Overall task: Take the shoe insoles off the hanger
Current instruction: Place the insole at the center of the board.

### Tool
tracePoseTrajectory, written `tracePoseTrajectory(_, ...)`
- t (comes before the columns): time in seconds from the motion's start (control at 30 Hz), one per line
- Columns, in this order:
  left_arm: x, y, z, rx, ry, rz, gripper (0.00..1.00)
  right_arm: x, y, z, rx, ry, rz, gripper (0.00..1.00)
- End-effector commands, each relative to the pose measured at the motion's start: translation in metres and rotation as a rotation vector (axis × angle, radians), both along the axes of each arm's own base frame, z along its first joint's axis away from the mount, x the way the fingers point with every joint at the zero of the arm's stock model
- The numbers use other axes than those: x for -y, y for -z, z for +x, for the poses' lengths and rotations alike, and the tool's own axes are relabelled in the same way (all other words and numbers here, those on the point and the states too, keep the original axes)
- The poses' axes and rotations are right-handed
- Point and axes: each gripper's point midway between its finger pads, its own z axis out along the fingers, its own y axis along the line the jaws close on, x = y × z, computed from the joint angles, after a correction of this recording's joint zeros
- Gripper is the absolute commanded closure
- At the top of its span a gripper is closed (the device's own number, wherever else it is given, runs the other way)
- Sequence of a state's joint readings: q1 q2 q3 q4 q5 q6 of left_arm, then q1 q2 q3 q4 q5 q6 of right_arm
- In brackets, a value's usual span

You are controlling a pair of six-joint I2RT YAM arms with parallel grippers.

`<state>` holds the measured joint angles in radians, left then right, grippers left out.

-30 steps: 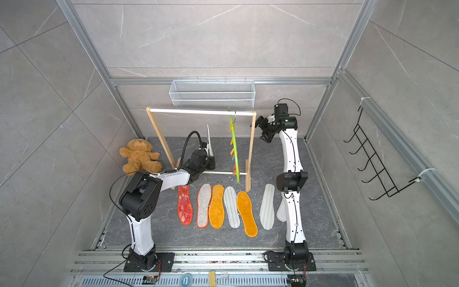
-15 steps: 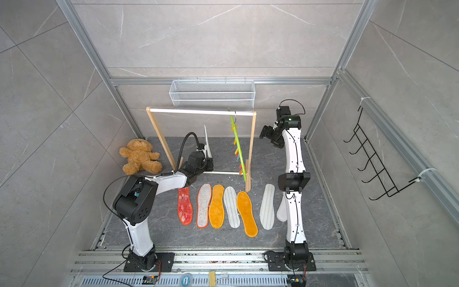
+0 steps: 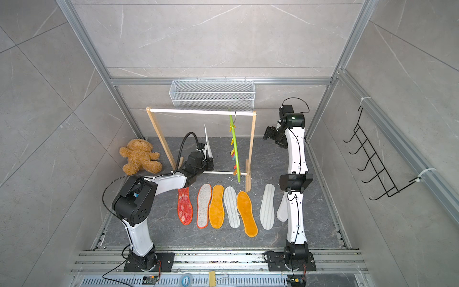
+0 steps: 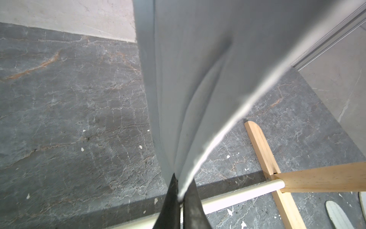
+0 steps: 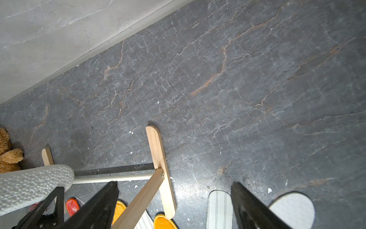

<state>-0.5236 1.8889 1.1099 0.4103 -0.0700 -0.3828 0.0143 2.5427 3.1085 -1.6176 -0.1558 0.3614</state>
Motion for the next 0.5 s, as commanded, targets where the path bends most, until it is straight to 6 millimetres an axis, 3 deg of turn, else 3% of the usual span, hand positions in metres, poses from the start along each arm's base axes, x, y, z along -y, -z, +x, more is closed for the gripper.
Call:
tracePoseTrajectory(0.0, 0.008, -0.022, 0.003, 0.063, 0.017, -0.065, 1.00, 0.006, -0.053, -0.036, 0.059, 0.000, -0.034, 0.08)
tracePoseTrajectory(0.17, 0.008, -0.020, 0.002, 0.063, 0.021, -0.078, 1.00, 0.012, -0.086, -0.051, 0.124, 0.018, -0.062, 0.08)
tracePoseTrajectory(0.47, 0.006, -0.029, 0.001, 0.083, 0.024, -0.085, 1.00, -0.001, -0.139, -0.095, 0.195, -0.025, 0.003, 0.07)
